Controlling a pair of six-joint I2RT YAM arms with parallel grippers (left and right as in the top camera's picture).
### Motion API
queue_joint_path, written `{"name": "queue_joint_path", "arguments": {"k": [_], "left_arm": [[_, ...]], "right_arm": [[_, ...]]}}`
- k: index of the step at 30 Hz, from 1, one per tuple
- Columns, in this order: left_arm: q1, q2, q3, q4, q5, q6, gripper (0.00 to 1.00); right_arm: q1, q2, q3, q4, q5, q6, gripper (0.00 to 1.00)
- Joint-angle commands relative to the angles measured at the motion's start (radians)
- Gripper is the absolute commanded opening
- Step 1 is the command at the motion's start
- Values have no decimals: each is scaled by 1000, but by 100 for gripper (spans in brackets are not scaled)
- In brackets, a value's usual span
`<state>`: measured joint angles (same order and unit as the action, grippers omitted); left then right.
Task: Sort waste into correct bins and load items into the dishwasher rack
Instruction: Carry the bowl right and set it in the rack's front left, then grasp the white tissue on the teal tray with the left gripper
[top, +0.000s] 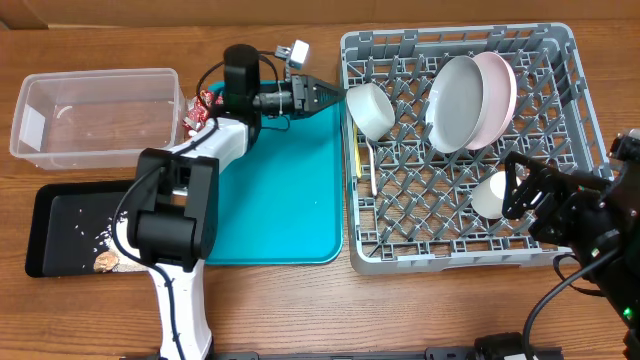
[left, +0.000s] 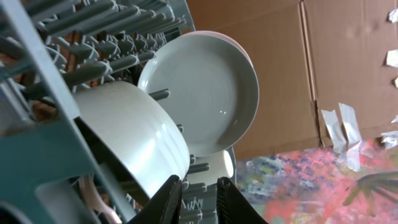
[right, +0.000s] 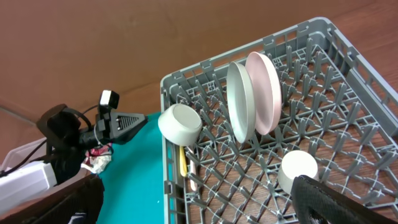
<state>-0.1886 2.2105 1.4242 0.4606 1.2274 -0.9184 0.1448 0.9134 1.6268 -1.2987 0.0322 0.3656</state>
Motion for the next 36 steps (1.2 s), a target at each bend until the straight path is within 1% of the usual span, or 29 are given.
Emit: {"name": "queue_joint_path", "arguments": {"k": [1, 5, 7, 9, 10, 11, 12, 13, 15, 16, 17, 18, 19, 20, 21, 22, 25, 27, 28, 30, 31, 33, 36], "left_arm": [[18, 7, 7, -19, 66, -6, 25], [72, -31, 7, -19, 117, -1, 25], [99, -103, 7, -27, 109, 24, 26], [114, -174, 7, -74, 72, 55, 28], [125, -230, 7, -129, 33, 93, 32], [136, -301, 7, -214, -23, 144, 38], [141, -347, 7, -270, -63, 183, 40], [145, -414, 8, -359, -131, 239, 45], [145, -531, 8, -526, -284, 340, 64], [135, -629, 8, -681, -479, 429, 69], [129, -665, 8, -736, -567, 459, 71], [105, -745, 8, -868, -798, 517, 79], [81, -790, 8, -948, -967, 550, 86], [63, -816, 8, -1002, -1086, 573, 96], [45, -832, 8, -1062, -1190, 616, 100], [42, -832, 8, -1101, -1223, 642, 100], [50, -787, 4, -1202, -1246, 692, 100], [62, -696, 4, -1250, -1247, 747, 100], [65, -654, 4, -1254, -1254, 760, 98], [64, -551, 5, -1254, -1284, 766, 89], [64, -502, 4, -1252, -1292, 766, 86], [64, -420, 5, -1238, -1292, 766, 83], [66, -304, 5, -1194, -1346, 765, 80]], "right_arm": [[1, -3, 3, 8, 0, -7, 100], [1, -4, 3, 8, 3, -23, 100], [1, -4, 3, 6, 3, -27, 100], [1, -4, 3, 7, 3, -30, 100], [1, -4, 3, 8, 3, -30, 100], [1, -4, 3, 10, 3, -30, 100], [1, -4, 3, 11, 2, -29, 100], [1, -4, 3, 14, 2, -29, 100], [1, -4, 3, 18, 2, -29, 100], [1, -4, 3, 21, -2, -29, 100], [1, -4, 3, 22, -2, -29, 100], [1, -3, 3, 26, -9, -27, 100], [1, -3, 3, 31, -14, -22, 100], [1, -3, 3, 35, -20, -22, 100], [1, -3, 3, 41, -23, -22, 100], [1, -3, 3, 42, -24, -22, 100], [1, -3, 3, 48, -27, -22, 100], [1, -2, 2, 47, -28, -22, 100], [1, 1, 2, 44, -28, -22, 100], [1, 4, 2, 39, -28, -22, 100], [1, 6, 2, 34, -28, -22, 100], [1, 8, 2, 23, -27, -22, 100], [1, 12, 2, 17, -27, -22, 100]]}}
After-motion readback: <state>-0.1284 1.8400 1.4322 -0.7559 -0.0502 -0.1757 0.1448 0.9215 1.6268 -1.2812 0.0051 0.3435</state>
